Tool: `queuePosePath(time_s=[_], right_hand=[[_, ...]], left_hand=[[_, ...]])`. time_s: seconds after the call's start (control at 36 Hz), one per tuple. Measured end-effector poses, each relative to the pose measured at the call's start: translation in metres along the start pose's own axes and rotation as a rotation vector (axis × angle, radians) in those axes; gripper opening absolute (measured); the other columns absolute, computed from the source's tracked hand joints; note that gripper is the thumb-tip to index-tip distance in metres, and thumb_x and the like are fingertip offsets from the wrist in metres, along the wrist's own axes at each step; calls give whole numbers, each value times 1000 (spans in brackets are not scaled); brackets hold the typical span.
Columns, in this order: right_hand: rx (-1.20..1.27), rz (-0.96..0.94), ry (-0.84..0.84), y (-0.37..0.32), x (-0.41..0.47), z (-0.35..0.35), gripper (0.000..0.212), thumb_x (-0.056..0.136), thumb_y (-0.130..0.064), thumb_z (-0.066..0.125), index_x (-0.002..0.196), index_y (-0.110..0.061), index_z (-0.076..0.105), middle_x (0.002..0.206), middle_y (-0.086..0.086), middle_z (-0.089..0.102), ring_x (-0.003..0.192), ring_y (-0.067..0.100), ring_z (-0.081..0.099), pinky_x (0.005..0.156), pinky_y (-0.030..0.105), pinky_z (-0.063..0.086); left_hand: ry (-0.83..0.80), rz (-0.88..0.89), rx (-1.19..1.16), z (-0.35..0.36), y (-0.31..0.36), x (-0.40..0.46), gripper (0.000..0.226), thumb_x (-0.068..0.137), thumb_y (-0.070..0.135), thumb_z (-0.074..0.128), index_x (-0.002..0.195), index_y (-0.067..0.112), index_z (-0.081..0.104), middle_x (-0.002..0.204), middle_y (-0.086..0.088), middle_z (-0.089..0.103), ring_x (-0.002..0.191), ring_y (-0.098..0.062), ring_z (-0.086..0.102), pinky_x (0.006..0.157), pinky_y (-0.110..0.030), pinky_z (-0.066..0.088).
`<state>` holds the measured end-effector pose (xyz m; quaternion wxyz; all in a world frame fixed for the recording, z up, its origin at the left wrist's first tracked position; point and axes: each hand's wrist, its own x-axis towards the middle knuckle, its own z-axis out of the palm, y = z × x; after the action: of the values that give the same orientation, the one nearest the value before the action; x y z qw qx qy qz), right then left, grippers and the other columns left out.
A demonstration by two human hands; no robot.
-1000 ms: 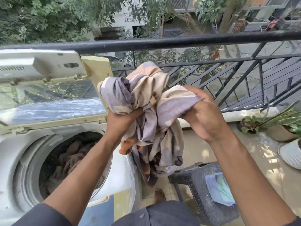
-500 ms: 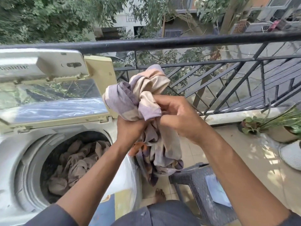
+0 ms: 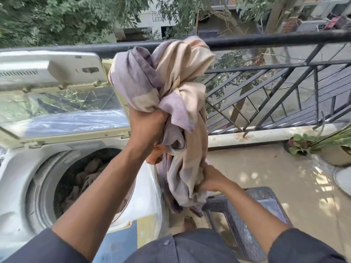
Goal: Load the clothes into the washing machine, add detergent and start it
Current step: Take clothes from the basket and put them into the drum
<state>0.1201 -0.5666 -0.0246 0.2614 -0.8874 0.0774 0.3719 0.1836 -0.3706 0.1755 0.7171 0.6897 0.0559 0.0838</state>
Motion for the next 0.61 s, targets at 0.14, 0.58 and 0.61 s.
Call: queuePosePath(time_s=[0.14,0.58,0.61], right_hand=[[119,72,11,9,17,27,32,96,-36,62,120,-16,60,111,9,69,94,24,61,77,31,43],[1082,-204,412,-31,-55,-80,25,87,-1,52,87,-17,72,78,1,72,75,16,63,72,30,48],[1105,-248,431,-34,-62,-86,34,90,8,48,90,-16,73,78,-3,74,74,10,65,70,26,51]], left_hand=[[18,20,-68,-2,7,1,36,74,12,74,107,26,71,103,13,81,105,-8,76,85,-25,59],[69,-58,153,-16,-40,-7,41,68,22,79,107,32,70,103,16,78,100,0,74,83,-23,58],[79,-67,193,-17,-43,-7,42,66,25,79,107,33,71,103,16,78,99,1,74,83,-26,59]])
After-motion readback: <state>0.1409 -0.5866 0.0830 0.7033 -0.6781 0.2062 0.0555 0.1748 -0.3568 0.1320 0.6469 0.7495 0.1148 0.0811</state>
